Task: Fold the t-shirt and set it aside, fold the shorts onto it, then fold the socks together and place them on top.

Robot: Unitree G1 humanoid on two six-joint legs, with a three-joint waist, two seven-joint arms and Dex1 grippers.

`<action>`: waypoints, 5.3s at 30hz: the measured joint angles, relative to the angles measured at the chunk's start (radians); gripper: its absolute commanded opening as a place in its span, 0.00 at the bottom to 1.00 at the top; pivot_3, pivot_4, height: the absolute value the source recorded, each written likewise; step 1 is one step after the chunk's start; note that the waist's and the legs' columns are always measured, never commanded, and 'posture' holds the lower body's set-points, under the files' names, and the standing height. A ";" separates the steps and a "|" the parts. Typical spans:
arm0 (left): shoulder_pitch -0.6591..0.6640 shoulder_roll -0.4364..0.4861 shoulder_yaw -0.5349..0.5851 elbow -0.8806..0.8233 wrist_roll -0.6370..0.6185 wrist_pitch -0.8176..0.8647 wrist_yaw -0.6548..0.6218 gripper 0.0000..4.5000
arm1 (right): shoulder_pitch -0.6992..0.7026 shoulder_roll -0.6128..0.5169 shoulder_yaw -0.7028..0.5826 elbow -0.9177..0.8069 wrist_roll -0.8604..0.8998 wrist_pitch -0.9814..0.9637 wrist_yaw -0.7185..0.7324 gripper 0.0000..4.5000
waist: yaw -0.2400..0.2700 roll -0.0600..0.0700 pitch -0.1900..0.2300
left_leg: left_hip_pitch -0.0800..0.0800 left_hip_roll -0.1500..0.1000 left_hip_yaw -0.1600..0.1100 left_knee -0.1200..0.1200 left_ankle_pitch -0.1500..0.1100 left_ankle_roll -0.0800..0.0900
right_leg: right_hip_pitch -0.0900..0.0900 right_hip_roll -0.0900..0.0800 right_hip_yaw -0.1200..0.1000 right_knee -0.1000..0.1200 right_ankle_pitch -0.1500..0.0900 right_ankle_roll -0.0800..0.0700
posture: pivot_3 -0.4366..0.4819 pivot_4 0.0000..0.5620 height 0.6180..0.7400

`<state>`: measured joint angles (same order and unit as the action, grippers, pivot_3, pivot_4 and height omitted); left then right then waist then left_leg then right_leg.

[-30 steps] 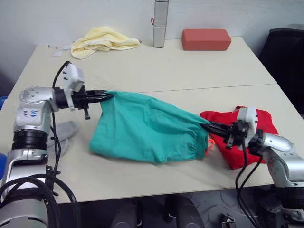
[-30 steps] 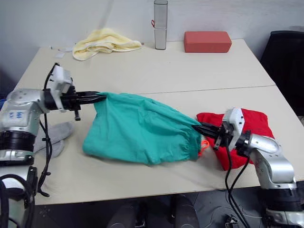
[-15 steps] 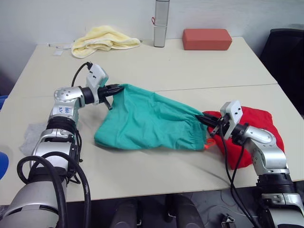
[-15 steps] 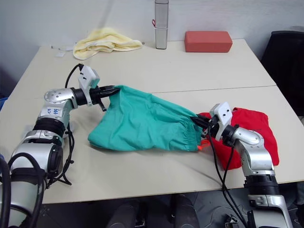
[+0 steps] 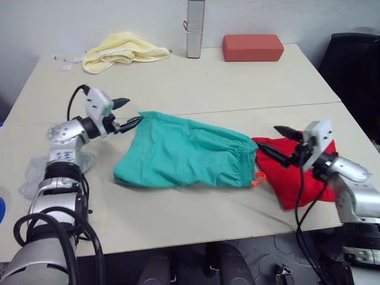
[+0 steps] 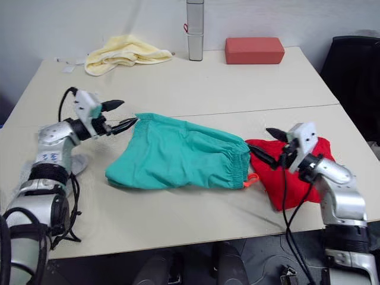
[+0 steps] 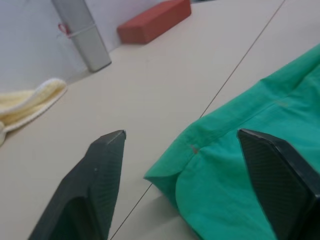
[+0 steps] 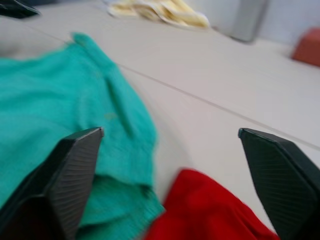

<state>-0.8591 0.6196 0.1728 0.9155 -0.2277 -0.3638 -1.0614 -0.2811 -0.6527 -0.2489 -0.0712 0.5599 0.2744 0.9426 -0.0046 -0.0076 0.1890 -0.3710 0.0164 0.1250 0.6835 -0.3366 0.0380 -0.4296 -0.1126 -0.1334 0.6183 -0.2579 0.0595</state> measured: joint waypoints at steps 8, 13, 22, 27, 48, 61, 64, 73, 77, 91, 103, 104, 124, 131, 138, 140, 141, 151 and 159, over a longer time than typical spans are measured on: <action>0.331 -0.053 -0.031 -0.595 -0.140 0.244 -0.045 0.79 | 0.002 0.082 0.156 -0.236 0.045 0.104 -0.056 0.79 | 0.005 0.000 0.000 | 0.001 -0.001 -0.001 0.001 0.000 0.000 | 0.001 -0.002 0.001 0.001 0.000 0.000 | 0.48 0.27 1.00; 0.426 -0.187 -0.123 -0.756 -0.111 0.368 0.107 0.42 | -0.079 0.202 0.378 -0.164 -0.190 0.060 -0.178 0.39 | 0.006 -0.001 0.000 | 0.001 -0.002 -0.001 0.001 0.000 0.000 | 0.001 -0.002 0.001 0.001 0.000 0.000 | 0.48 0.27 1.00; 0.480 -0.230 -0.223 -0.765 0.080 0.506 0.379 0.01 | -0.086 0.258 0.515 0.020 -0.422 0.020 -0.286 0.00 | 0.002 -0.001 -0.001 | 0.000 -0.001 -0.001 0.000 0.000 0.000 | 0.001 -0.001 0.000 0.000 0.000 0.000 | 0.48 0.27 1.00; 0.500 -0.221 -0.206 -0.758 0.108 0.524 0.455 0.01 | -0.047 0.221 0.453 0.026 -0.414 0.006 -0.284 0.00 | 0.004 -0.001 -0.001 | 0.002 -0.001 -0.002 0.000 0.000 0.000 | 0.002 -0.002 0.000 0.000 0.000 0.000 | 0.48 0.27 1.00; 0.398 -0.140 -0.103 -0.626 -0.041 0.399 0.217 0.01 | 0.010 0.198 0.263 0.048 -0.212 -0.127 -0.096 0.00 | 0.003 -0.001 -0.003 | 0.001 -0.001 -0.002 -0.001 0.000 0.000 | 0.002 -0.002 -0.001 0.000 0.000 0.000 | 0.48 0.27 1.00; 0.320 -0.150 -0.092 -0.638 -0.147 0.428 0.066 0.00 | 0.057 0.159 0.184 -0.082 -0.046 -0.065 -0.003 0.28 | 0.007 -0.001 -0.003 | 0.001 -0.002 -0.003 0.000 0.000 0.000 | 0.002 -0.002 -0.001 -0.001 0.000 0.000 | 0.48 0.27 1.00; 0.289 -0.195 -0.135 -0.617 -0.120 0.404 0.067 0.00 | 0.036 0.159 0.142 -0.053 -0.053 -0.068 -0.057 0.28 | 0.008 -0.001 -0.003 | 0.001 -0.002 -0.002 0.000 0.000 0.000 | 0.002 -0.002 -0.001 0.000 0.000 0.000 | 0.48 0.27 1.00; -0.026 -0.387 -0.226 -0.155 0.058 0.272 0.213 0.00 | -0.095 0.130 0.124 0.217 -0.193 -0.145 -0.129 0.01 | 0.014 -0.002 -0.003 | -0.001 -0.002 -0.001 0.000 0.001 0.001 | 0.002 0.000 -0.001 -0.002 0.000 0.001 | 0.48 0.27 1.00; -0.124 -0.431 -0.218 0.063 0.095 0.204 0.285 0.00 | -0.125 0.144 0.148 0.277 -0.244 -0.174 -0.141 0.01 | 0.002 -0.003 -0.002 | 0.000 -0.002 -0.001 -0.001 0.001 0.001 | 0.001 0.000 -0.001 -0.002 0.000 0.001 | 0.48 0.27 1.00; -0.156 -0.354 -0.196 0.299 0.237 0.148 0.639 0.00 | -0.108 0.178 0.153 0.348 -0.319 -0.277 -0.182 0.01 | 0.003 -0.003 -0.002 | 0.001 -0.002 -0.001 0.000 0.001 0.001 | 0.002 -0.002 -0.001 0.000 0.000 0.001 | 0.48 0.27 1.00; 0.036 -0.280 -0.105 0.017 0.058 -0.026 0.251 0.13 | -0.002 0.071 0.083 0.135 -0.126 -0.244 0.035 0.28 | -0.002 -0.002 -0.002 | 0.000 0.000 -0.001 -0.001 0.001 -0.002 | 0.000 -0.001 -0.001 0.000 0.000 0.000 | 0.48 0.27 1.00; 0.073 -0.241 -0.109 -0.079 0.036 -0.022 0.182 0.20 | 0.020 0.052 0.089 0.090 -0.117 -0.235 0.064 0.35 | -0.001 -0.002 -0.002 | 0.000 -0.001 -0.001 -0.001 0.001 -0.002 | 0.000 -0.001 -0.001 0.000 0.000 0.000 | 0.48 0.27 1.00; 0.561 0.050 -0.206 -0.735 0.193 -0.027 0.023 1.00 | 0.365 -0.009 0.004 -0.178 0.012 -0.317 0.266 1.00 | 0.030 -0.002 -0.002 | 0.002 -0.001 -0.004 -0.001 -0.003 0.001 | 0.003 -0.004 0.000 -0.006 0.000 0.000 | 0.48 0.27 1.00; 0.484 0.058 -0.276 -0.679 0.244 -0.006 0.065 0.86 | 0.321 -0.009 0.006 -0.178 0.012 -0.312 0.237 1.00 | 0.033 0.005 -0.006 | 0.005 -0.001 -0.003 -0.001 -0.003 0.001 | 0.005 -0.004 0.000 -0.005 0.000 0.000 | 0.48 0.27 1.00; 0.517 0.063 -0.295 -0.728 0.176 0.168 0.014 0.39 | 0.298 -0.009 0.007 -0.176 0.011 -0.312 0.220 1.00 | 0.030 0.010 -0.009 | 0.006 -0.001 -0.003 -0.001 -0.003 0.001 | 0.005 -0.004 0.000 -0.004 0.000 -0.001 | 0.48 0.27 1.00; 0.560 0.070 -0.283 -0.775 0.143 0.229 0.010 0.26 | 0.302 -0.009 0.007 -0.176 0.011 -0.312 0.220 1.00 | 0.028 0.010 -0.009 | 0.006 -0.001 -0.003 -0.001 -0.003 0.001 | 0.005 -0.004 0.000 -0.005 0.000 -0.001 | 0.48 0.27 1.00; 0.596 0.082 -0.273 -0.818 0.123 0.269 0.006 0.18 | 0.307 -0.009 0.007 -0.176 0.011 -0.312 0.220 1.00 | 0.028 0.010 -0.009 | 0.005 -0.001 -0.003 -0.001 -0.003 0.001 | 0.005 -0.003 0.000 -0.005 0.000 -0.001 | 0.48 0.27 1.00; 0.971 0.144 -0.183 -1.262 -0.029 0.585 0.058 0.01 | 0.400 -0.026 -0.002 -0.183 0.009 -0.291 0.196 1.00 | 0.020 0.010 -0.009 | 0.004 0.000 -0.003 -0.002 -0.004 0.001 | 0.004 -0.004 0.001 -0.008 0.000 -0.001 | 0.48 0.27 1.00; 1.091 0.051 -0.104 -1.374 -0.164 0.671 0.144 0.28 | 0.486 -0.052 -0.087 -0.250 0.142 -0.040 0.070 1.00 | 0.030 0.010 -0.008 | 0.003 0.001 -0.005 -0.002 -0.007 0.006 | 0.003 -0.004 0.001 -0.007 -0.001 -0.003 | 0.48 0.27 1.00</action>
<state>0.2315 0.6706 0.0689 -0.4580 -0.3914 0.3076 -0.9176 0.2052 -0.7052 -0.3361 -0.3217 0.7021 0.2345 1.0122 0.0259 0.0019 0.1807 -0.3677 0.0169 0.1200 0.6811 -0.3438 0.0435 -0.4266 -0.1167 -0.1327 0.6111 -0.2593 0.0562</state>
